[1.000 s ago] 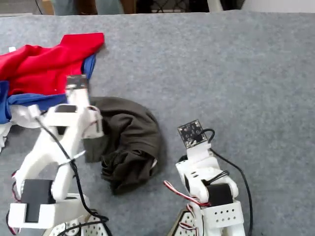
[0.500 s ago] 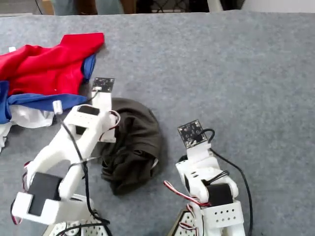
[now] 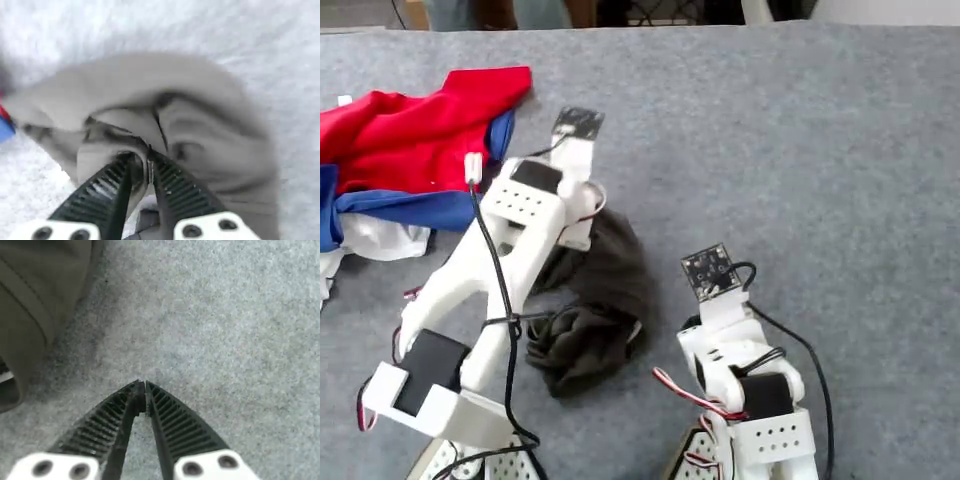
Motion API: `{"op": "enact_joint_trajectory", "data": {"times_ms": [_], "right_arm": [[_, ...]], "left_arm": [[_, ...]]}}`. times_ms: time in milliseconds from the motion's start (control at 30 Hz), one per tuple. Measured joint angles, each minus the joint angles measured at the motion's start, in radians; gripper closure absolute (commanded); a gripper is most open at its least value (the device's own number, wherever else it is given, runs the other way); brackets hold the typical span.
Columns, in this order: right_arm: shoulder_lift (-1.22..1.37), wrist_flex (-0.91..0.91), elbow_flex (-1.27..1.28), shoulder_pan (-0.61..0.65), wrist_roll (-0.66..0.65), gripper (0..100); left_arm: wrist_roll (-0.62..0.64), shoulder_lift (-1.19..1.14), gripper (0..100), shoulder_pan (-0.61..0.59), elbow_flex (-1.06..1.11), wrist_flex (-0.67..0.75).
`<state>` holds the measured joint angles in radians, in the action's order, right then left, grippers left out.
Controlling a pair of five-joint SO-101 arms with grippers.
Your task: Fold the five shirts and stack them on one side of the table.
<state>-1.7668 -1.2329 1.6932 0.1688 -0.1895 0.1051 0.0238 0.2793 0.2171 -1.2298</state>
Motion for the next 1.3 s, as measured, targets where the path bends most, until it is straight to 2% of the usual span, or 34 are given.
{"op": "enact_joint_trajectory", "data": {"times_ms": [133,267,333,500,633,833,1000,1233,1300], "right_arm": [[0.0,0.0,0.0,0.0,0.0,98.4],[0.0,0.0,0.0,0.0,0.0,98.4],[0.0,0.0,0.0,0.0,0.0,98.4],[0.0,0.0,0.0,0.0,0.0,98.4],[0.0,0.0,0.0,0.0,0.0,98.4],[0.0,0.0,0.0,0.0,0.0,98.4],[0.0,0.0,0.0,0.0,0.0,98.4],[0.0,0.0,0.0,0.0,0.0,98.4],[0.0,0.0,0.0,0.0,0.0,98.4]], "left_arm": [[0.0,0.0,94,0.012,-0.051,-0.025],[-0.038,0.0,71,-0.046,-0.051,-0.091],[-0.048,0.0,67,-0.106,-0.051,-0.114],[-0.103,0.0,69,-0.313,-0.051,-0.129],[-0.133,-0.032,69,-0.493,-0.051,-0.061],[-0.14,-0.258,69,-0.66,-0.078,0.054],[-0.14,-0.516,70,-0.783,-0.305,0.015],[-0.14,-0.818,95,-0.864,-0.766,-0.164],[-0.14,-0.891,97,-0.879,-0.921,-0.227]]}}
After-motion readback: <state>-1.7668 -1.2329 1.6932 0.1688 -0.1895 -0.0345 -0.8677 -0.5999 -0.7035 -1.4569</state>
